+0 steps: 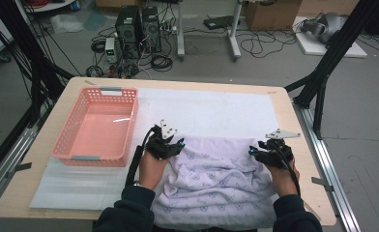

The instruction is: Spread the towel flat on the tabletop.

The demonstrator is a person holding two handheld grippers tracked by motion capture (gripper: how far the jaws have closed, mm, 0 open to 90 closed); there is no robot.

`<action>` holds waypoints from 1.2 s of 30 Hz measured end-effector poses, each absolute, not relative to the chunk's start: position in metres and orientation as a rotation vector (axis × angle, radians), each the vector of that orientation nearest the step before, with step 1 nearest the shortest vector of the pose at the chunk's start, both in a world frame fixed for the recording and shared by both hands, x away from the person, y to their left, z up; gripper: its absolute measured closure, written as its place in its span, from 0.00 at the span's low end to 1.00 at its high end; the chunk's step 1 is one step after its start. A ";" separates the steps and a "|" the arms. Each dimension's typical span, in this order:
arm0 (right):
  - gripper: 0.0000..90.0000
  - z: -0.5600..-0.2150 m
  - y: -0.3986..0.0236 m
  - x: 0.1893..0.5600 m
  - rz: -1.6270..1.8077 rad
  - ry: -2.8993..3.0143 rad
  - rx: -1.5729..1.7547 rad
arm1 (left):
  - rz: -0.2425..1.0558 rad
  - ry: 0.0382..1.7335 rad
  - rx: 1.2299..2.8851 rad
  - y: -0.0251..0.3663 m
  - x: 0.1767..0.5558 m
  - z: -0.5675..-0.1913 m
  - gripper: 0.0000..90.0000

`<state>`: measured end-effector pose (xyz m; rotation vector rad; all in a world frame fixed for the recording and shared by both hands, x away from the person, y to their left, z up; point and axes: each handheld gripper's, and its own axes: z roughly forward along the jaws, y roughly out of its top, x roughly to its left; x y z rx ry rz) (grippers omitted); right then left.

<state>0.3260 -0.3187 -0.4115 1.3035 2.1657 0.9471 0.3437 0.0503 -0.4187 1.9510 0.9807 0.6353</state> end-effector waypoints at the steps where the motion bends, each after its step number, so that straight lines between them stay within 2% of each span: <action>1: 0.59 -0.413 -0.317 0.331 0.926 2.168 1.323 | 0.635 0.995 1.929 0.052 0.344 -0.418 0.54; 5: 0.58 -0.426 -0.308 0.350 0.849 2.202 1.369 | 0.632 1.026 1.908 0.059 0.345 -0.415 0.54; 7: 0.68 -0.434 -0.305 0.357 0.762 2.247 1.374 | 0.639 1.040 1.899 0.062 0.346 -0.414 0.54; 9: 0.93 -0.432 -0.308 0.355 0.777 2.284 1.347 | 0.633 1.052 1.889 0.066 0.347 -0.413 0.54; 10: 0.94 -0.431 -0.309 0.353 0.714 2.283 1.301 | 0.635 1.058 1.885 0.068 0.347 -0.413 0.54; 14: 0.93 -0.429 -0.323 0.344 0.602 2.215 1.305 | 0.600 1.095 1.875 0.071 0.351 -0.416 0.54; 17: 0.76 -0.430 -0.331 0.338 0.662 2.190 1.315 | 0.540 1.118 1.843 0.068 0.357 -0.419 0.57; 19: 0.73 -0.428 -0.334 0.335 0.715 2.166 1.317 | 0.526 1.136 1.816 0.064 0.364 -0.421 0.60; 23: 0.71 -0.422 -0.337 0.331 0.775 2.162 1.296 | 0.532 1.181 1.845 0.054 0.380 -0.426 0.64; 31: 0.68 -0.415 -0.338 0.328 0.845 2.166 1.258 | 0.578 1.148 2.037 0.037 0.386 -0.446 0.68; 33: 0.67 -0.414 -0.338 0.327 0.847 2.165 1.255 | 0.597 1.106 2.058 0.033 0.383 -0.446 0.75; 35: 0.66 -0.415 -0.338 0.327 0.856 2.161 1.262 | 0.625 1.032 2.103 0.027 0.380 -0.447 0.94; 36: 0.66 -0.415 -0.338 0.327 0.863 2.161 1.259 | 0.634 1.027 2.109 0.027 0.379 -0.446 0.95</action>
